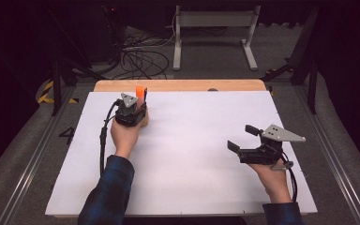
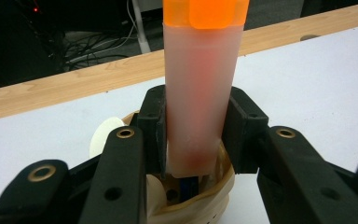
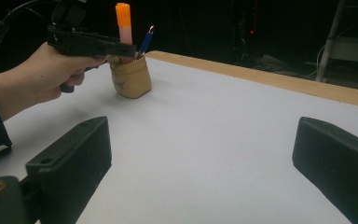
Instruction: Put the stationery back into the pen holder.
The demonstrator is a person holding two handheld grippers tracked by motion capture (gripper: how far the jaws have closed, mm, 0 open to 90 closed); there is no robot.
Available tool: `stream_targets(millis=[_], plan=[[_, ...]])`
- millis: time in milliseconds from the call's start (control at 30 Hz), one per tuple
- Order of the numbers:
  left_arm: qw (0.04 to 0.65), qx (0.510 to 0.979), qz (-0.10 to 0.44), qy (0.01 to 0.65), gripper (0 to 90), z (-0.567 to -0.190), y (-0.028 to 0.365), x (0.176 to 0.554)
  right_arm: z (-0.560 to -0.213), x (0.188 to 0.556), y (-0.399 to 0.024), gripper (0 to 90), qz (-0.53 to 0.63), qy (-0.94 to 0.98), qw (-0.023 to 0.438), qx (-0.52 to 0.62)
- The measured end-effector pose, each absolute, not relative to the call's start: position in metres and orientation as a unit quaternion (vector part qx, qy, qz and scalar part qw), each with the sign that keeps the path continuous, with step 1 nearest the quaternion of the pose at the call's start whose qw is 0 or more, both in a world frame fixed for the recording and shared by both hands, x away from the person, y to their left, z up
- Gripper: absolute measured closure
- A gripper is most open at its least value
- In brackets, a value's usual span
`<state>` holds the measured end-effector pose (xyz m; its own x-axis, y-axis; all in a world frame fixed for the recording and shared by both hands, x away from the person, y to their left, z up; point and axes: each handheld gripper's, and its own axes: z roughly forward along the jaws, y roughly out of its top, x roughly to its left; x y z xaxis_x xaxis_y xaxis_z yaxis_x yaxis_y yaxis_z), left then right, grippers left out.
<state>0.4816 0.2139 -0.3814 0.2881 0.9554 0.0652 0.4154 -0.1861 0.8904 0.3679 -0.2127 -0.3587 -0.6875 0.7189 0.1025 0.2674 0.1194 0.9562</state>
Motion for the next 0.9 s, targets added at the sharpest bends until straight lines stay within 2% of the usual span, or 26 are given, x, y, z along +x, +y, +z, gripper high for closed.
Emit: stream_targets(millis=[367, 900], plan=[[0.409, 0.689, 0.338, 0.494, 61.6, -0.3797, 0.2161, 0.4795, -0.3588, 0.3680, -0.2125, 5.1, 0.568, 0.722, 0.198, 0.341], [0.421, 0.692, 0.337, 0.480, 48.3, -0.3787, 0.2130, 0.4790, -0.3591, 0.3682, -0.2130, 5.1, 0.569, 0.722, 0.198, 0.341]])
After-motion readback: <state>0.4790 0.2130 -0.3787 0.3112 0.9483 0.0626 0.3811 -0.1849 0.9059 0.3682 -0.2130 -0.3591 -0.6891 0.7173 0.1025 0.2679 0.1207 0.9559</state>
